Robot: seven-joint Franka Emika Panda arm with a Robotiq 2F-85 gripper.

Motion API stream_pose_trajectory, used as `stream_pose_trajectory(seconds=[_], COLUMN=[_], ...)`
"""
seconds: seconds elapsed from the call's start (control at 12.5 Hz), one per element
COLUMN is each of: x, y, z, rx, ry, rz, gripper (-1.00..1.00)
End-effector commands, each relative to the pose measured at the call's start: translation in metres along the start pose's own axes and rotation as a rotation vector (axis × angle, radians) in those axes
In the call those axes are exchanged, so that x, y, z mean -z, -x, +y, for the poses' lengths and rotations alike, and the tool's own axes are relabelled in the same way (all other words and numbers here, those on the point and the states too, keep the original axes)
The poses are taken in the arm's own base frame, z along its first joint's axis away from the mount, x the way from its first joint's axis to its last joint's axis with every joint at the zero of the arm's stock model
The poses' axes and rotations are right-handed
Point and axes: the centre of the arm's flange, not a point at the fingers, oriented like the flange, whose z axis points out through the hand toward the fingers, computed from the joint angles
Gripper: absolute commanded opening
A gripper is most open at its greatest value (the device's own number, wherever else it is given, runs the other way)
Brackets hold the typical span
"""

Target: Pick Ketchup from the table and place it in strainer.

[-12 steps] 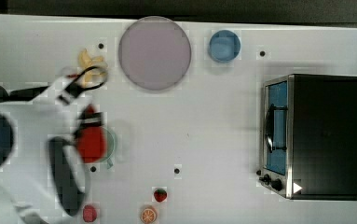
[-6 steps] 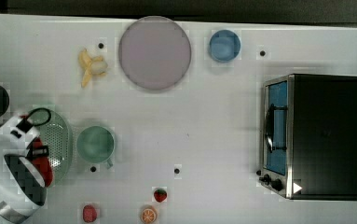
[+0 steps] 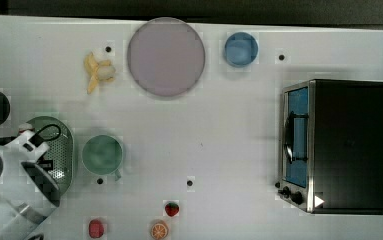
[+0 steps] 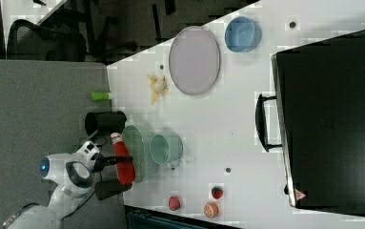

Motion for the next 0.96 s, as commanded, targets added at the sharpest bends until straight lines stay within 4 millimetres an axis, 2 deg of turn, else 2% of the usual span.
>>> stream_pose_trajectory(seconds=[0.08, 0.24, 0.4, 0.48, 0.72, 0.96], x=[0.0, 0.002, 0.016, 0.029, 0.096, 0.169], y=[-0.004, -0.008, -0.013, -0.016, -0.031, -0.04], z=[0.001, 0.005, 0.004, 0.006, 0.021, 0.06], rx=[-0.097, -0.081, -0.109, -0.145, -0.204, -0.325], ry=[0.015, 0.012, 0.001, 0.005, 0.062, 0.181], rz=[0.02, 0.054, 0.087, 0.109, 0.187, 0.167], gripper=[0.53, 0.97, 1.0, 1.0, 1.0, 1.0])
